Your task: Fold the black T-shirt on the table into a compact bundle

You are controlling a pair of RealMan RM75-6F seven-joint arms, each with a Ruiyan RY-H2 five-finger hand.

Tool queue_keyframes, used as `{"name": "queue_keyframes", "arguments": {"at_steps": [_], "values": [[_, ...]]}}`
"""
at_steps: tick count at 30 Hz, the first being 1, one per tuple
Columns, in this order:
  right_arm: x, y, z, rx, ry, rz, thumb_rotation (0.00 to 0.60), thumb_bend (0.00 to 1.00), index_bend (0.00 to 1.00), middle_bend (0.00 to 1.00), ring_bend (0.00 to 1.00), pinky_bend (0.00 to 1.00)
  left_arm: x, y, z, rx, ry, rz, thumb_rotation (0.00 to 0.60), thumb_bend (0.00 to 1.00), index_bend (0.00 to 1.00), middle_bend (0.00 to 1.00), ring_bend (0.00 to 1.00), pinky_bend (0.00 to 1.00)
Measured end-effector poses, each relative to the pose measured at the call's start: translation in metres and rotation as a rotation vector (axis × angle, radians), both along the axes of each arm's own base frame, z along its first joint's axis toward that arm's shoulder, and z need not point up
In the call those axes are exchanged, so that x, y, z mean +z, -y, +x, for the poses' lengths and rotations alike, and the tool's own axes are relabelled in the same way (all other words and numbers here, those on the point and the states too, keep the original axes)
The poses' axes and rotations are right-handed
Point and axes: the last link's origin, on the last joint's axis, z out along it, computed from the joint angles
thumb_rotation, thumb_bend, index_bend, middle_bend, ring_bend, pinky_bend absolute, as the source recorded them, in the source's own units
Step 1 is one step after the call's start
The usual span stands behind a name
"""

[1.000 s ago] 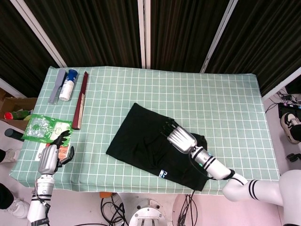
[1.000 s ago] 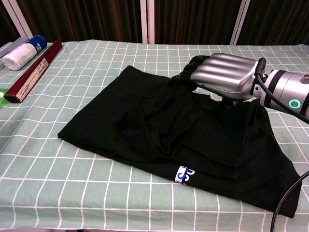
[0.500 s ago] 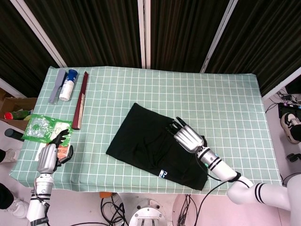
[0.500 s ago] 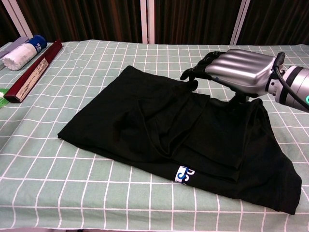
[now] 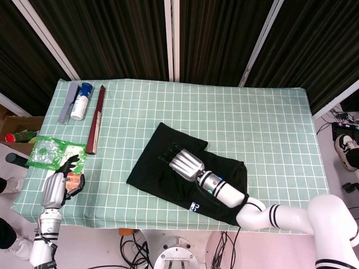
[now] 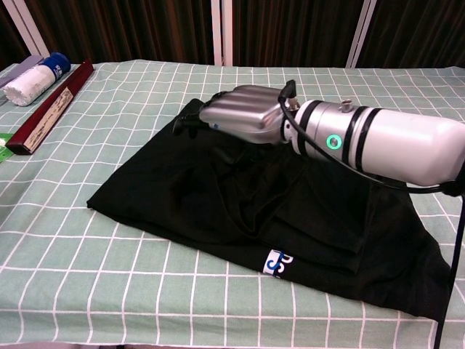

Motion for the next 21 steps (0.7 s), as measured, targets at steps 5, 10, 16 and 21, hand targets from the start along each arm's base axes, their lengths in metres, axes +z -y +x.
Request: {"name": "queue_keyframes", "arguments": {"at_steps": [5,10,16,21], "values": [[-0.01,-0.004,0.003,0.012,-0.048,0.015,0.6,0.77,0.12,0.23,0.13,0.13,0.001,0.004,-0.004,0.012,0.006,0.005,0.28,0.45,0.13,0.19,0.25,0.3],[0.005,-0.021,-0.012,0.015,-0.048,0.041,0.6,0.77,0.12,0.24,0.19,0.13,0.0,0.005,-0.008,0.019,0.007,0.003,0.282,0.45,0.13,0.19,0.25,0.3],[0.042,-0.055,-0.06,-0.032,-0.089,0.088,0.6,0.77,0.11,0.23,0.26,0.17,-0.003,0.002,-0.005,0.008,0.008,-0.006,0.285,0.45,0.13,0.19,0.25,0.3],[0.067,-0.076,-0.094,-0.081,-0.094,0.079,0.6,0.76,0.11,0.23,0.26,0.18,-0.005,0.0,0.0,-0.007,0.001,-0.014,0.281,0.45,0.13,0.19,0.25,0.3]]}}
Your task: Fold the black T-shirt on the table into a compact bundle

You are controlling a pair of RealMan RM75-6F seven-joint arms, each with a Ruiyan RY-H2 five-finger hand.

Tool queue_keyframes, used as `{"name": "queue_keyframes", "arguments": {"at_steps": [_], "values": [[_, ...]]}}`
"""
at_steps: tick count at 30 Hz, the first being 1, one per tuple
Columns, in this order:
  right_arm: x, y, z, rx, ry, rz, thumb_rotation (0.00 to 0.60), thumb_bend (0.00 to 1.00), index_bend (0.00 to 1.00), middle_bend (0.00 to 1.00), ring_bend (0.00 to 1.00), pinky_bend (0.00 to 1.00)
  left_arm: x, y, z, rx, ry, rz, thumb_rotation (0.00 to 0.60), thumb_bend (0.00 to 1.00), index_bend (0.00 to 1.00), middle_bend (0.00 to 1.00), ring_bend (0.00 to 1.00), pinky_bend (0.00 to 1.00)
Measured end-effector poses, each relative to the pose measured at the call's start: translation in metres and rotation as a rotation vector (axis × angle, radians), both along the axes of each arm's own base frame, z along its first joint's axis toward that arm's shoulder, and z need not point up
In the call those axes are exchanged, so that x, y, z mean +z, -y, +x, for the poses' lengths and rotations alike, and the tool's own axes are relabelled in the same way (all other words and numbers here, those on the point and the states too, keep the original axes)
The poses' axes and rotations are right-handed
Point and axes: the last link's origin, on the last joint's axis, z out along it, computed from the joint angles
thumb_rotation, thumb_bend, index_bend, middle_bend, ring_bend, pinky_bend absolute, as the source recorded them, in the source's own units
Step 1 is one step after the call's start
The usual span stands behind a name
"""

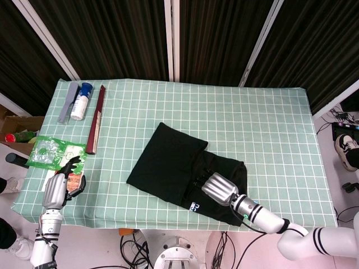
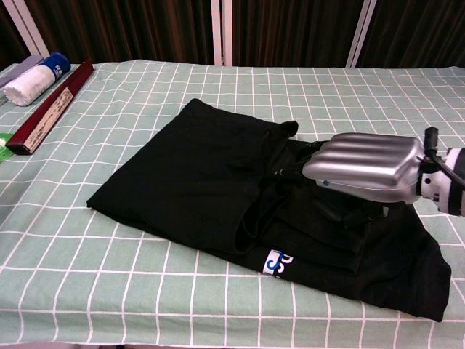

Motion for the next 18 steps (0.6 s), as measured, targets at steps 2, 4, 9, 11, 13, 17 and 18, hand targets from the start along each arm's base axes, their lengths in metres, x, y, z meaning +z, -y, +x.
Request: {"name": "queue_keyframes", "arguments": {"at_steps": [2,4,9,11,13,17,18], "values": [[0.006,-0.002,-0.002,0.002,0.027,-0.022,0.6,0.74,0.11,0.23,0.26,0.18,0.0,-0.001,0.003,-0.008,-0.002,-0.001,0.283,0.45,0.13,0.19,0.25,0.3],[0.015,-0.003,-0.005,0.006,0.07,-0.06,0.6,0.68,0.12,0.24,0.26,0.18,0.001,-0.002,0.005,-0.013,-0.007,0.001,0.285,0.45,0.13,0.19,0.25,0.3],[0.042,-0.009,-0.028,0.014,0.168,-0.179,0.6,0.27,0.22,0.27,0.23,0.18,0.005,-0.003,0.007,-0.018,-0.012,0.009,0.278,0.45,0.13,0.19,0.25,0.3],[0.049,-0.011,-0.043,0.017,0.167,-0.215,0.6,0.14,0.23,0.27,0.22,0.18,0.004,-0.004,0.008,-0.019,-0.012,0.006,0.28,0.45,0.13,0.19,0.25,0.3],[0.052,-0.014,-0.063,0.021,0.138,-0.244,0.6,0.06,0.24,0.26,0.2,0.18,0.004,-0.005,0.009,-0.021,-0.013,0.002,0.283,0.45,0.13,0.19,0.25,0.3],[0.05,-0.018,-0.096,0.043,0.086,-0.277,0.6,0.04,0.29,0.25,0.18,0.18,0.002,-0.005,0.012,-0.025,-0.01,-0.004,0.281,0.45,0.13,0.19,0.25,0.3],[0.048,-0.02,-0.104,0.054,0.075,-0.282,0.6,0.04,0.29,0.25,0.18,0.17,0.002,-0.005,0.012,-0.025,-0.009,-0.006,0.282,0.45,0.13,0.19,0.25,0.3]]}}
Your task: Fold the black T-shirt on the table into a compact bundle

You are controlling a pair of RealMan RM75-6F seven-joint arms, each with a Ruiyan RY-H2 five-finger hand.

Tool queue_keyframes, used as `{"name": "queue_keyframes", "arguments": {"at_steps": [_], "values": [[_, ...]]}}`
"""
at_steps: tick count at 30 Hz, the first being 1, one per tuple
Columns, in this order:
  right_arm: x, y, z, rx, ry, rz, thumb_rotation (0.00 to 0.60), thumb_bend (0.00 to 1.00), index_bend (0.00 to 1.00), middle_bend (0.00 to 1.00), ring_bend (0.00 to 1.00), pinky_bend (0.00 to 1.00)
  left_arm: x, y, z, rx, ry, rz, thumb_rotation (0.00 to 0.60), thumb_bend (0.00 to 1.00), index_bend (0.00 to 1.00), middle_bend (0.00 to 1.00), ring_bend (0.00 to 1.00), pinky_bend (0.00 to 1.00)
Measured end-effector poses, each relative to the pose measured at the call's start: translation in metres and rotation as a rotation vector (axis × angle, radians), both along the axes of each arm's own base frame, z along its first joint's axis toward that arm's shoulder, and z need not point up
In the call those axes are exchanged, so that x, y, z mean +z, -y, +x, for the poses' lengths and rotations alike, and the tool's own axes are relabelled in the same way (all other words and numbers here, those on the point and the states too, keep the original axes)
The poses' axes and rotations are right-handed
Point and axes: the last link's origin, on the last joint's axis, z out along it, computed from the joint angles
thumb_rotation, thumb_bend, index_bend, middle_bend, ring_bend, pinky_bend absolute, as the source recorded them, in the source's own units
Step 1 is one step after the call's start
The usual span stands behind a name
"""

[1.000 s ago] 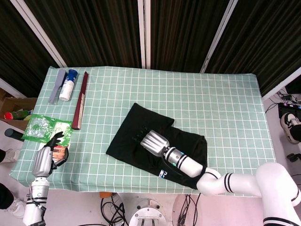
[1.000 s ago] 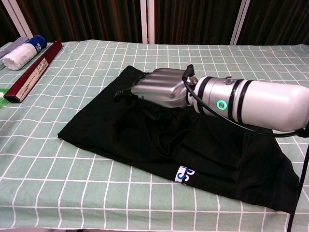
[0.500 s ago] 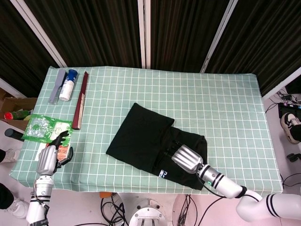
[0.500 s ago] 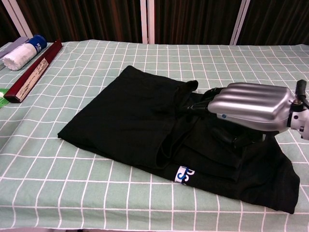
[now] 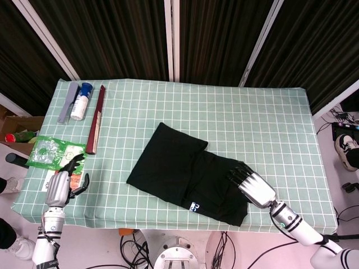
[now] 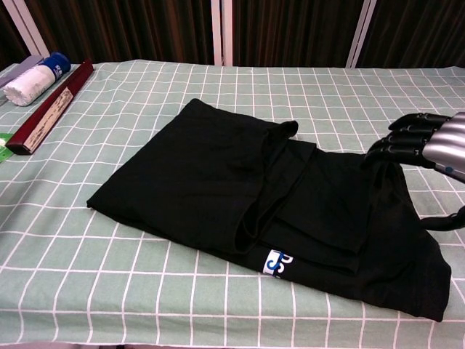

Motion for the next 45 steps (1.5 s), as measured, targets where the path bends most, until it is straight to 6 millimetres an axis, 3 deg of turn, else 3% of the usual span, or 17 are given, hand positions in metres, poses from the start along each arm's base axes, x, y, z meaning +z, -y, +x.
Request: {"name": "queue_keyframes", "arguments": {"at_steps": [7,19,23,26,31,36,39,45], "values": [[-0.013,-0.01,-0.031,0.047,-0.003,0.003,0.6,0.04,0.28,0.19,0.14,0.12,0.001,0.001,0.002,0.003,-0.004,-0.007,0.281,0.45,0.13,0.18,0.23,0.3],[0.007,-0.025,-0.061,0.043,0.027,-0.019,0.6,0.04,0.18,0.14,0.09,0.06,0.002,0.003,0.001,0.011,0.015,-0.021,0.281,0.45,0.13,0.18,0.23,0.3],[0.004,-0.024,-0.062,0.053,0.021,-0.027,0.6,0.06,0.18,0.14,0.09,0.04,0.002,0.003,0.003,0.007,0.015,-0.022,0.278,0.45,0.13,0.18,0.23,0.3],[-0.007,-0.021,-0.057,0.072,0.033,-0.026,0.6,0.14,0.2,0.16,0.09,0.04,0.002,0.003,0.005,0.003,0.016,-0.022,0.281,0.45,0.13,0.18,0.23,0.3],[-0.027,-0.012,-0.047,0.11,0.055,-0.012,0.6,0.28,0.38,0.21,0.11,0.04,0.004,0.003,0.004,0.006,0.018,-0.015,0.281,0.45,0.13,0.17,0.22,0.3],[-0.038,-0.008,-0.042,0.145,0.086,-0.015,0.6,0.61,0.61,0.31,0.2,0.13,0.005,0.002,0.004,0.005,0.02,-0.012,0.281,0.45,0.13,0.17,0.22,0.3],[-0.038,-0.005,-0.043,0.154,0.1,-0.032,0.6,0.72,0.67,0.35,0.22,0.14,0.006,0.001,0.004,0.002,0.019,-0.011,0.282,0.45,0.13,0.17,0.22,0.3],[-0.015,0.003,-0.059,0.136,0.091,-0.094,0.6,0.75,0.68,0.36,0.23,0.14,0.007,-0.002,0.006,-0.004,0.015,-0.008,0.284,0.45,0.13,0.17,0.22,0.3]]}}
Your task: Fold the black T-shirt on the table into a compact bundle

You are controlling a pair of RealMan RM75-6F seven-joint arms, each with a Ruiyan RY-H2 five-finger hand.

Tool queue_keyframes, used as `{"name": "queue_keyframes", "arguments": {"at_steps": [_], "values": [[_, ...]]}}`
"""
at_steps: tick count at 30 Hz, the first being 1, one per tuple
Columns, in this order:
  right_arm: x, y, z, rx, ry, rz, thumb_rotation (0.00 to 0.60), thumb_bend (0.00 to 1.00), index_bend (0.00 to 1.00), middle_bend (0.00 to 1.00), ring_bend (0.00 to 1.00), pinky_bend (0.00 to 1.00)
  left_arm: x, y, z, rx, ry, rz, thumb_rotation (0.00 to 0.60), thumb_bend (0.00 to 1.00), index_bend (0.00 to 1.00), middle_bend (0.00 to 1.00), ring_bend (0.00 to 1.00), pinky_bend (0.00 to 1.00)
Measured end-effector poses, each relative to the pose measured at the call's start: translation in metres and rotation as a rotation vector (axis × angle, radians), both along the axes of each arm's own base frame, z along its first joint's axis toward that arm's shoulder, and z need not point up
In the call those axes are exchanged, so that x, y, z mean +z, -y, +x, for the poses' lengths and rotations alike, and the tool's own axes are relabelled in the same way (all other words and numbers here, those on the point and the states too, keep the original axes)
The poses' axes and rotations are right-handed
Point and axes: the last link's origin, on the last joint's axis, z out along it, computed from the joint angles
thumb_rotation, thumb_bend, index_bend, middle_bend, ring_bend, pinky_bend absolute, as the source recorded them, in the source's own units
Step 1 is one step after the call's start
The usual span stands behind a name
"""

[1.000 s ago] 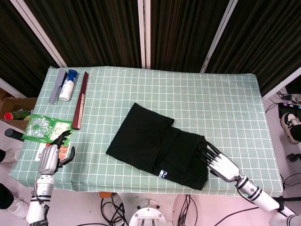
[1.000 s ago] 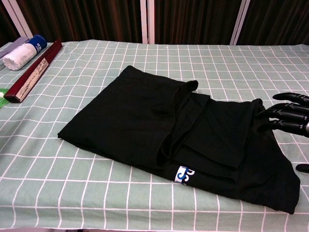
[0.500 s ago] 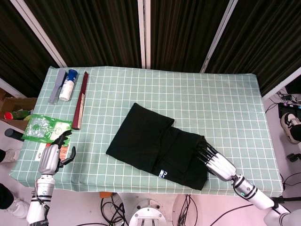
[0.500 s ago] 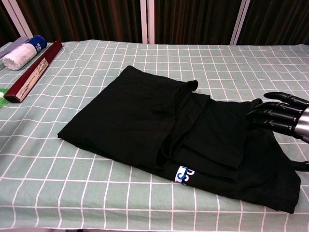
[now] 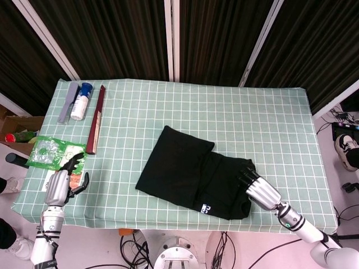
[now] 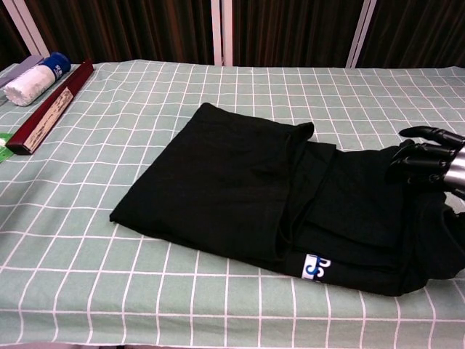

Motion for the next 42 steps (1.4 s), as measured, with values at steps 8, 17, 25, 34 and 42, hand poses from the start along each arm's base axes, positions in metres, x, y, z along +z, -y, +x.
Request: {"name": "queue_keyframes", "arguments": {"at_steps": [8,17,25,34,42], "values": [[0.046,0.025,-0.003,0.035,0.019,-0.118,0.6,0.74,0.68,0.36,0.23,0.14,0.001,-0.002,0.0,0.002,-0.006,-0.002,0.281,0.45,0.13,0.17,0.22,0.3],[0.029,0.074,0.074,0.273,0.071,-0.101,0.6,0.73,0.67,0.34,0.23,0.14,0.003,0.001,-0.003,0.017,-0.011,-0.002,0.283,0.45,0.13,0.17,0.22,0.3],[-0.002,0.101,0.149,0.437,0.045,-0.044,0.6,0.73,0.66,0.34,0.23,0.14,0.005,0.005,-0.01,0.037,-0.013,-0.002,0.283,0.45,0.13,0.17,0.22,0.3],[-0.034,0.119,0.206,0.549,-0.048,0.014,0.6,0.7,0.65,0.34,0.23,0.14,0.004,0.008,-0.015,0.047,-0.006,-0.009,0.28,0.45,0.13,0.17,0.22,0.3],[-0.083,0.124,0.238,0.577,-0.153,0.079,0.6,0.66,0.6,0.33,0.21,0.14,0.002,0.014,-0.019,0.057,0.0,-0.015,0.283,0.45,0.13,0.17,0.22,0.3]]}}
